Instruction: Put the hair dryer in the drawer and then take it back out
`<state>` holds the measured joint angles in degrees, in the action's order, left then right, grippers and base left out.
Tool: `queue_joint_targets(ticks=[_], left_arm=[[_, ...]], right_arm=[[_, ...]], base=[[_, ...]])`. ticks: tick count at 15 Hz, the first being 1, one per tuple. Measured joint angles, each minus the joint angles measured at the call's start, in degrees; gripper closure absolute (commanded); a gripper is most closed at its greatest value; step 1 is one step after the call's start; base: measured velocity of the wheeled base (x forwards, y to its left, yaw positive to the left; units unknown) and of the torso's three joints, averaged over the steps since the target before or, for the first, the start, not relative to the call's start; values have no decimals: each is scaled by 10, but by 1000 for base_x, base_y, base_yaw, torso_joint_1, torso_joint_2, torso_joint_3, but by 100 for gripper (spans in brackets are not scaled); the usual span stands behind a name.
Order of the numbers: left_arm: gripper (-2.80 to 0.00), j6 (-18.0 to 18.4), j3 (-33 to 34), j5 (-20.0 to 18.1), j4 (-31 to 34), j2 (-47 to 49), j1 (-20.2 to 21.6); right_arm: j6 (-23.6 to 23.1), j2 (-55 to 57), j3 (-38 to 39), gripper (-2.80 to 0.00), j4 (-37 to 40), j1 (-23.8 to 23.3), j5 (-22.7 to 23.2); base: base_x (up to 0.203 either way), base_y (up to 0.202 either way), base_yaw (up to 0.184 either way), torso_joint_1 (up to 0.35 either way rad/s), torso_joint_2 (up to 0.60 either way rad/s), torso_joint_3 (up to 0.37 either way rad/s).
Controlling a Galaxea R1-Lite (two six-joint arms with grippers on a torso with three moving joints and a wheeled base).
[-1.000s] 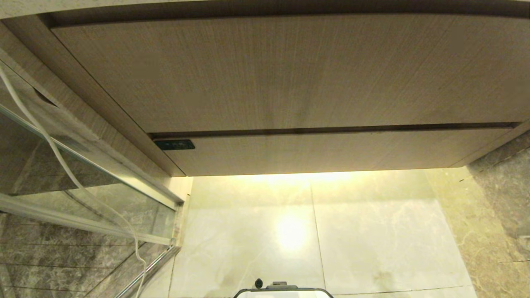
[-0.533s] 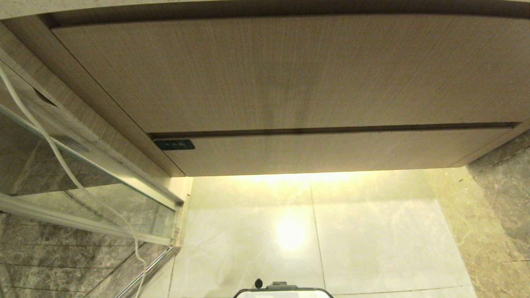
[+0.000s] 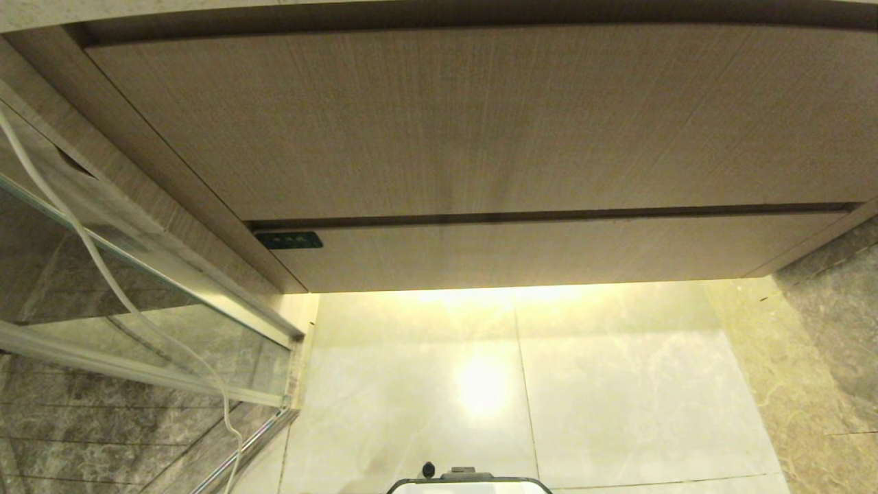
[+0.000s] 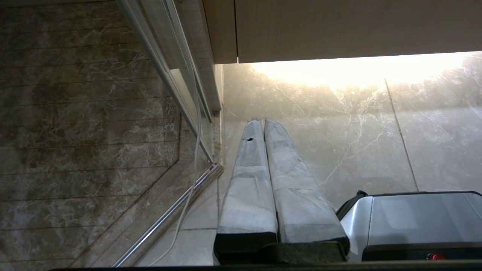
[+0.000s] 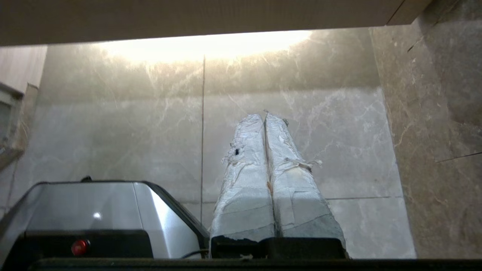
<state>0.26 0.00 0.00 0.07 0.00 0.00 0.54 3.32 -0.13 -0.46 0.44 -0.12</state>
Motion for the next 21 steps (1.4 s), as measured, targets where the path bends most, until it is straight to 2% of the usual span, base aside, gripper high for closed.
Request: queue_joint_targets(ticks=[3, 7, 11, 21], left_arm=[[0, 0, 0, 0, 0, 0, 0], [0, 0, 0, 0, 0, 0, 0], [0, 0, 0, 0, 0, 0, 0], [0, 0, 0, 0, 0, 0, 0]], right_arm=[[14, -25, 1, 0, 0, -3, -3], [9, -34, 1, 0, 1, -4, -2], [30, -35, 1, 0, 0, -4, -5], [22, -35, 1, 0, 0, -4, -2]], base=[[0, 0, 0, 0, 0, 0], [0, 0, 0, 0, 0, 0], [0, 0, 0, 0, 0, 0], [0, 0, 0, 0, 0, 0]])
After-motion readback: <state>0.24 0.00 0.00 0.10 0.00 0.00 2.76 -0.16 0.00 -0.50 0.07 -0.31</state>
